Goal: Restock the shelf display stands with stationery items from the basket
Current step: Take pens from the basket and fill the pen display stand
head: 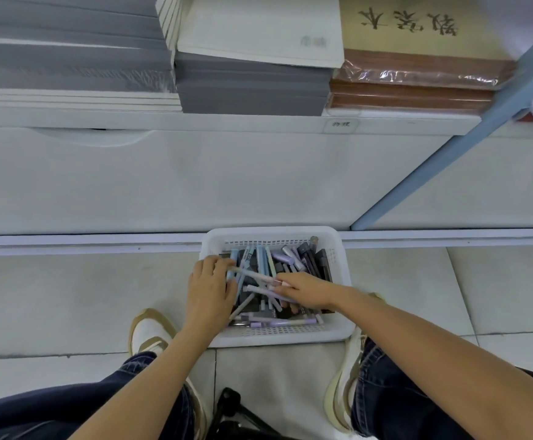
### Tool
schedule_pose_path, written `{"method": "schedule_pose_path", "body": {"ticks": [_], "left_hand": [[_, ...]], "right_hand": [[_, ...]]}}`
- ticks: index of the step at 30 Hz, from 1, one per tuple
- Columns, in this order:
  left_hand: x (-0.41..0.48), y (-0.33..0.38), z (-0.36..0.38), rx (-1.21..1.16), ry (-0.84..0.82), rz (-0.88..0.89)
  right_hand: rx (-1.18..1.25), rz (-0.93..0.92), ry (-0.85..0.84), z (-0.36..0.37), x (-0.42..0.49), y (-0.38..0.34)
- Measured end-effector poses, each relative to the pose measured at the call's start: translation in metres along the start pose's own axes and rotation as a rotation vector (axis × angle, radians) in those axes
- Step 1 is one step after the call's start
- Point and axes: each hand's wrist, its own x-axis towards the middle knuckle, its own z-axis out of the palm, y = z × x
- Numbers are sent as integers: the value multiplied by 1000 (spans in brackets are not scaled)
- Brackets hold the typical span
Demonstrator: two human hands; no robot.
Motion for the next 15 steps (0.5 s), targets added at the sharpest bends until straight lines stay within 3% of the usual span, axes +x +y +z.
{"method": "schedule_pose_path", "body": {"ticks": [7,15], "left_hand": [[3,-18,8,45,-245,20],[9,-15,7,-177,-434,28]], "right_hand": [[-39,-16,-92,5,5,6],[-55,-48,-99,1,8,1]]}}
